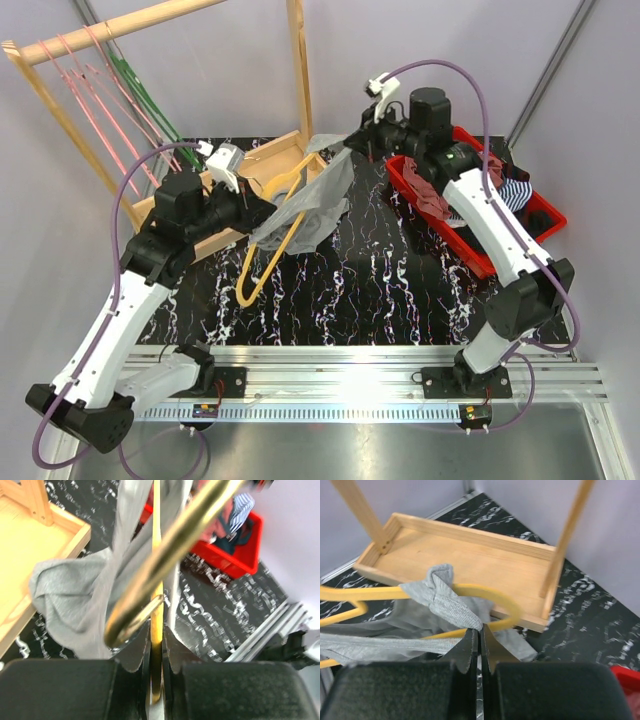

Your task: Remove the tank top from the hanger

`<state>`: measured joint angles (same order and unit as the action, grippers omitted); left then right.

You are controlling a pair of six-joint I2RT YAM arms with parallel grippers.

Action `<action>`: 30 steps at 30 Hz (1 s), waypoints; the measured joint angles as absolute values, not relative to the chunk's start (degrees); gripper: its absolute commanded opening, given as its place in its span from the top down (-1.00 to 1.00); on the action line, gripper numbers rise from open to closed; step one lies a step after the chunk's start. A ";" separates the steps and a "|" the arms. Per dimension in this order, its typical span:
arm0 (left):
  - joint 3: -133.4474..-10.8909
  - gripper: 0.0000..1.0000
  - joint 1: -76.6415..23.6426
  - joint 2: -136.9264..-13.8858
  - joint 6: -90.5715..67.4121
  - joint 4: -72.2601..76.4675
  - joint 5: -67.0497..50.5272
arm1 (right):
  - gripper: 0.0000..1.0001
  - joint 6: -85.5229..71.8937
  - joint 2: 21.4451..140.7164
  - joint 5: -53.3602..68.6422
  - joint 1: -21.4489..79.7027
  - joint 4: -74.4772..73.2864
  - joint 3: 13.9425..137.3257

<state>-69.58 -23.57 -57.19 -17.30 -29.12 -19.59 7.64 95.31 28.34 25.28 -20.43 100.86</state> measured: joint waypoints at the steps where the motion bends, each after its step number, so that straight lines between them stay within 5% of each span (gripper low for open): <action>1: -69.12 1.00 -23.57 -56.95 -16.53 -29.43 -19.46 | 1.00 7.35 95.09 27.99 24.21 -20.23 100.86; 16: -64.14 1.00 -23.68 -53.52 -6.02 -27.64 -28.08 | 1.00 0.60 97.69 29.30 14.06 -19.18 100.68; 30: -58.19 1.00 -23.68 -56.45 -16.01 -7.33 -25.71 | 1.00 -1.17 95.57 52.49 11.66 -17.85 85.97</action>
<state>-58.19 -23.68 -56.45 -16.01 -7.33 -25.71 -1.17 95.57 52.49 11.66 -17.85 85.97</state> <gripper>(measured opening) 0.089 0.018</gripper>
